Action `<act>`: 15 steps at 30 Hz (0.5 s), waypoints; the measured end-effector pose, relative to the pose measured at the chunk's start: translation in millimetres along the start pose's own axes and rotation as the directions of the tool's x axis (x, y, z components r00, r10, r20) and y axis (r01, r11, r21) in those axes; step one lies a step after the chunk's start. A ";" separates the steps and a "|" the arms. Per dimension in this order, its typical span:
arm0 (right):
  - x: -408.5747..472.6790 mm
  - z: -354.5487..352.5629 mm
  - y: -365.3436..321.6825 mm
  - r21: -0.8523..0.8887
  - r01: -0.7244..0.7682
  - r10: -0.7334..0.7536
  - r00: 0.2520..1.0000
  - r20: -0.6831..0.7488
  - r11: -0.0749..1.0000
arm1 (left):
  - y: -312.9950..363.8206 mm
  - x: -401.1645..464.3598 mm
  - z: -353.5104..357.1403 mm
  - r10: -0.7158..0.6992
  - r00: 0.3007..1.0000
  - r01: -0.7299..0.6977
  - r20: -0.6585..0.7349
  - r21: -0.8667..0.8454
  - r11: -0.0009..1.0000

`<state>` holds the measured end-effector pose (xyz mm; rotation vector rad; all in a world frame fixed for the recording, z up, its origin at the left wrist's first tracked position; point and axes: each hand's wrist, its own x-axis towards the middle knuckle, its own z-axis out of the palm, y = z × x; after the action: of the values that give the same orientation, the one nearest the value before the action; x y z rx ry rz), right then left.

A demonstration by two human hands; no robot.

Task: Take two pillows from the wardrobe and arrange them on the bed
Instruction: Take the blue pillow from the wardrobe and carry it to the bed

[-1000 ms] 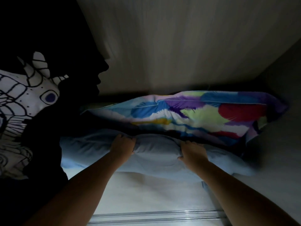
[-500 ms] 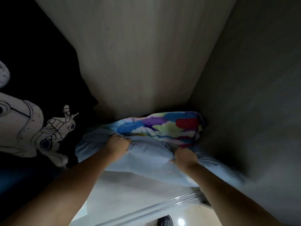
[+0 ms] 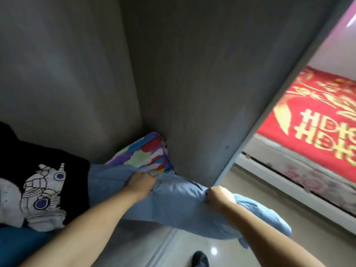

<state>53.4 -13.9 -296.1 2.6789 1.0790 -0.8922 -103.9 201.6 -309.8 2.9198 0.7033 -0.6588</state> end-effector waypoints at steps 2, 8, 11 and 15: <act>-26.4 -1.1 39.4 0.024 -0.066 0.066 0.998 -0.017 0.998 | 44.6 9.0 -12.9 0.118 0.993 -0.117 -0.011 0.099 0.988; -103.5 1.9 157.5 0.042 -0.205 0.209 0.972 -0.105 0.978 | 178.0 9.8 -46.7 0.345 0.936 -0.302 -0.072 0.337 0.892; -138.6 5.5 219.1 0.029 -0.240 0.242 0.958 -0.152 0.970 | 246.6 7.7 -56.3 0.416 0.905 -0.361 -0.087 0.361 0.860; -182.6 9.4 306.5 0.011 -0.274 0.271 0.945 -0.181 0.962 | 344.5 3.0 -69.5 0.479 0.875 -0.428 -0.068 0.352 0.832</act>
<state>148.4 -352.1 -233.1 2.8464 0.7110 -0.5994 80.1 -93.7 -259.9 3.2786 -0.1352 -0.5383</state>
